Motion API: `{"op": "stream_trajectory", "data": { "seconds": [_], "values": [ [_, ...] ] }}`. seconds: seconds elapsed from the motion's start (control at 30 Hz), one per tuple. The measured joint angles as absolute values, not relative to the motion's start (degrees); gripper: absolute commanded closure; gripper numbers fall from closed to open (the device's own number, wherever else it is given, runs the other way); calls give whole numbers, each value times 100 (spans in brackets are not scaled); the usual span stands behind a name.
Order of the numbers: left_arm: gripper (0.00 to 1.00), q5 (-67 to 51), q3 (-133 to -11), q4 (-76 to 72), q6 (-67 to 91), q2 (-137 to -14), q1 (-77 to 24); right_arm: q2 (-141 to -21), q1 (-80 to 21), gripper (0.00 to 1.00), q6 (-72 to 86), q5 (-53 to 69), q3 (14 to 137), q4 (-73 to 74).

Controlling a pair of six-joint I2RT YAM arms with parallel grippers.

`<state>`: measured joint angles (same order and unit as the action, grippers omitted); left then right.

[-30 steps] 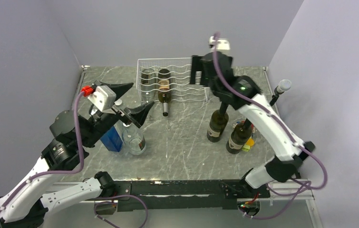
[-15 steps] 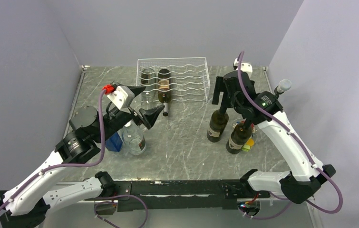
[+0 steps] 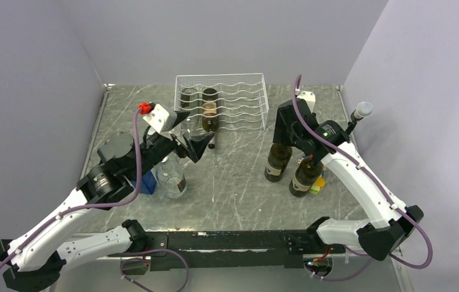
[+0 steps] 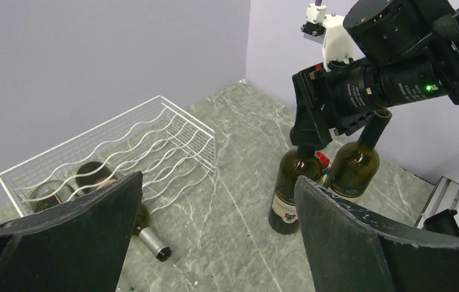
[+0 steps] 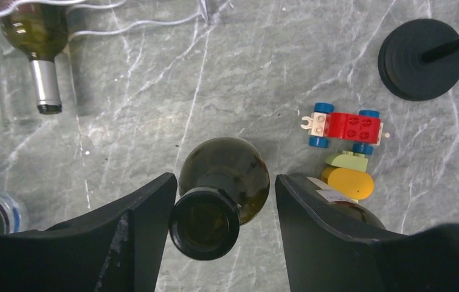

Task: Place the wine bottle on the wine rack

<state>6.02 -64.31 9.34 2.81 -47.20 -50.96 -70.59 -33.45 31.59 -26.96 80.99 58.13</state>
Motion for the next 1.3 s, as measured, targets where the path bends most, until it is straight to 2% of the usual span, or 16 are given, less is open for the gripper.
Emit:
{"op": "stream_trajectory", "data": {
  "seconds": [0.13,0.17,0.27,0.43,0.77,1.03,1.3],
  "values": [
    [1,701,-6532,996,370,-4950,-5096,-7100,-3345,39,3148,-2692,7872,5767],
    [1,714,-6565,1028,386,-5026,-5096,-7116,-3345,44,3144,-2692,7852,5747],
    [1,742,-6624,1109,414,-5192,-5096,-7146,-3345,61,3098,-2672,7782,5627],
    [1,864,-6624,1144,436,-5231,-5096,-7153,-3345,100,2989,-2641,7734,5502],
    [1,937,-6646,1142,445,-5238,-5096,-7153,-3339,100,2602,-2213,7878,5527],
    [1,928,-6648,1052,526,-5210,-5096,-7159,-3341,100,2403,-1557,8936,5640],
    [1,622,-6547,945,565,-5234,-5096,-7325,-3339,100,2222,-392,9649,5763]
  ]
}}
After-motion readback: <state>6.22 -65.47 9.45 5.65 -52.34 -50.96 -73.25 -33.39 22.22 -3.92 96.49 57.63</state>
